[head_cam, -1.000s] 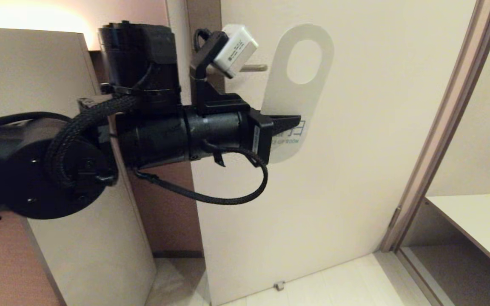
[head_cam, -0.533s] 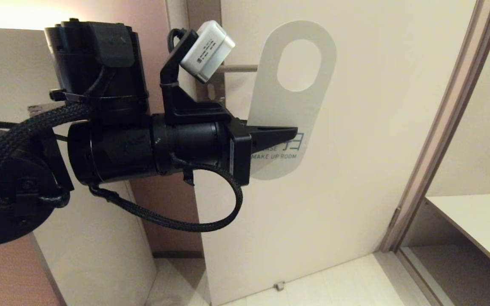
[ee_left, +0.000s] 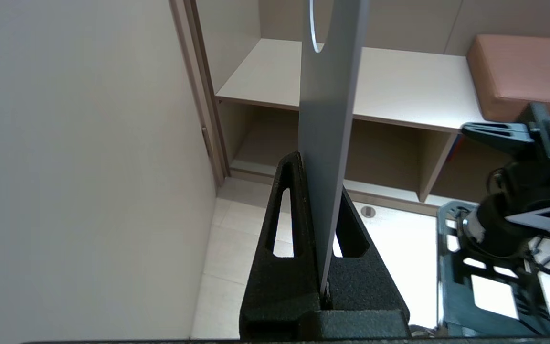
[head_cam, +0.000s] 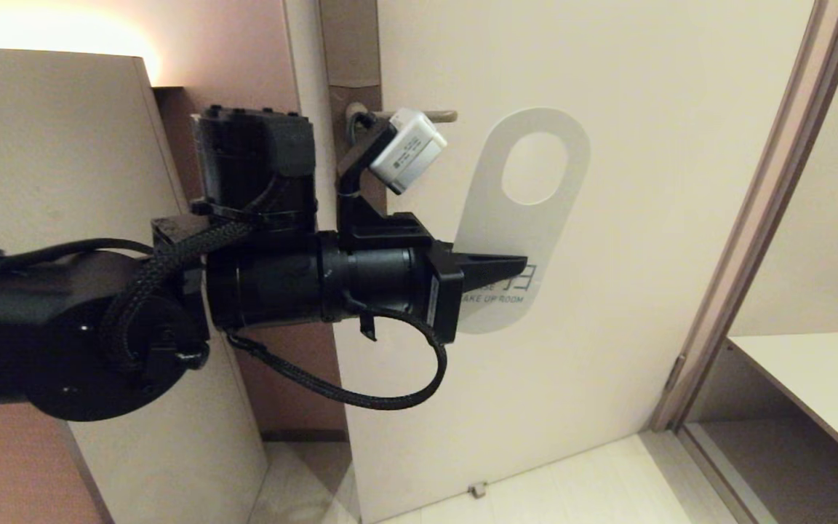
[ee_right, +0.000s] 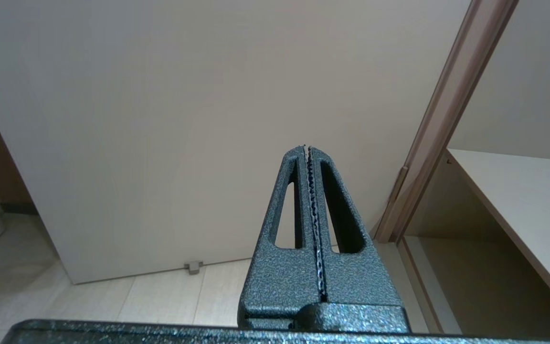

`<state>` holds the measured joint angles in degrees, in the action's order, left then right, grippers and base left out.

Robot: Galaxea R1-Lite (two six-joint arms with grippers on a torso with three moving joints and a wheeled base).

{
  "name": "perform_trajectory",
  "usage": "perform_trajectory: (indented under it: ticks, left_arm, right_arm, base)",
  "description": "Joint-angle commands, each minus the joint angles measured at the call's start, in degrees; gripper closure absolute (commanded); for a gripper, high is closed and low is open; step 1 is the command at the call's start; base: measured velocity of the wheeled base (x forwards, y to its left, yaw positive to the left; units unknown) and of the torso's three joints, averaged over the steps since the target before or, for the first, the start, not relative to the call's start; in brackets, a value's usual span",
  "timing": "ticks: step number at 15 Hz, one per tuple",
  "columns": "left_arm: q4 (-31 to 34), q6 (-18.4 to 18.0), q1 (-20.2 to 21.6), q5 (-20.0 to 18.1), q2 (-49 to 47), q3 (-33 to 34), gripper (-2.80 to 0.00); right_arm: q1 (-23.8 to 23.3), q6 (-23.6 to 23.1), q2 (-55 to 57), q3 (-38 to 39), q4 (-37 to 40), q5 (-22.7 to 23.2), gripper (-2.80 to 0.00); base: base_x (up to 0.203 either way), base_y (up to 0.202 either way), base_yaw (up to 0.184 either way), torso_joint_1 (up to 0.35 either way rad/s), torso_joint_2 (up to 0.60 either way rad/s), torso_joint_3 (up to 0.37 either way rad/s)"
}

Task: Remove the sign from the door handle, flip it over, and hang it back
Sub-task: Hand it to the other hand

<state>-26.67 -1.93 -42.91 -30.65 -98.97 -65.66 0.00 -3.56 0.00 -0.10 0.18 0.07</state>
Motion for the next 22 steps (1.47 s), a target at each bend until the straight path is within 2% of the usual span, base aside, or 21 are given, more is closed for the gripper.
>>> perform_trajectory:
  ticks: [1,4,6,12,15,18,22]
  left_arm:
    - [-3.93,0.35,-0.07,-0.44,-5.25,-0.15,0.0]
    - [-11.27,2.99,-0.15,-0.56,-10.48,-0.42,0.0]
    - [-13.62,3.71,-0.07,-0.55,-12.67,-0.86,0.0]
    - [-13.76,4.12,-1.03,-0.64,-17.39,-5.27,0.0]
    - [-13.76,4.12,-1.65,-0.63,-17.68,-5.71,0.0]
    - [-13.76,4.12,-1.65,-0.64,-17.99,-6.57,0.0]
    - [-13.76,4.12,-2.35,-0.64,-17.92,-7.47,0.0]
  right_arm:
    - [0.0,-0.04,0.0,0.01,-0.01,0.01,0.0]
    - [-0.09,-0.33,0.0,0.01,-0.01,0.19,0.0]
    - [-0.08,-0.13,0.0,0.01,-0.01,0.1,0.0]
    - [0.0,-0.74,0.0,-0.43,0.61,0.45,0.0]
    - [0.0,-1.04,0.18,-3.2,5.51,1.27,0.0]
    - [0.0,-1.01,1.86,-9.34,11.58,5.52,0.0]
    - [0.0,-0.89,12.63,-13.72,11.21,6.13,0.0]
  base:
    - [0.0,0.0,0.0,0.0,0.0,0.0]
    - [0.0,0.0,0.0,0.0,0.0,0.0]
    - [0.0,0.0,0.0,0.0,0.0,0.0]
    - [0.0,0.0,0.0,0.0,0.0,0.0]
    - [0.0,0.0,0.0,0.0,0.0,0.0]
    - [0.0,0.0,0.0,0.0,0.0,0.0]
    - [0.0,0.0,0.0,0.0,0.0,0.0]
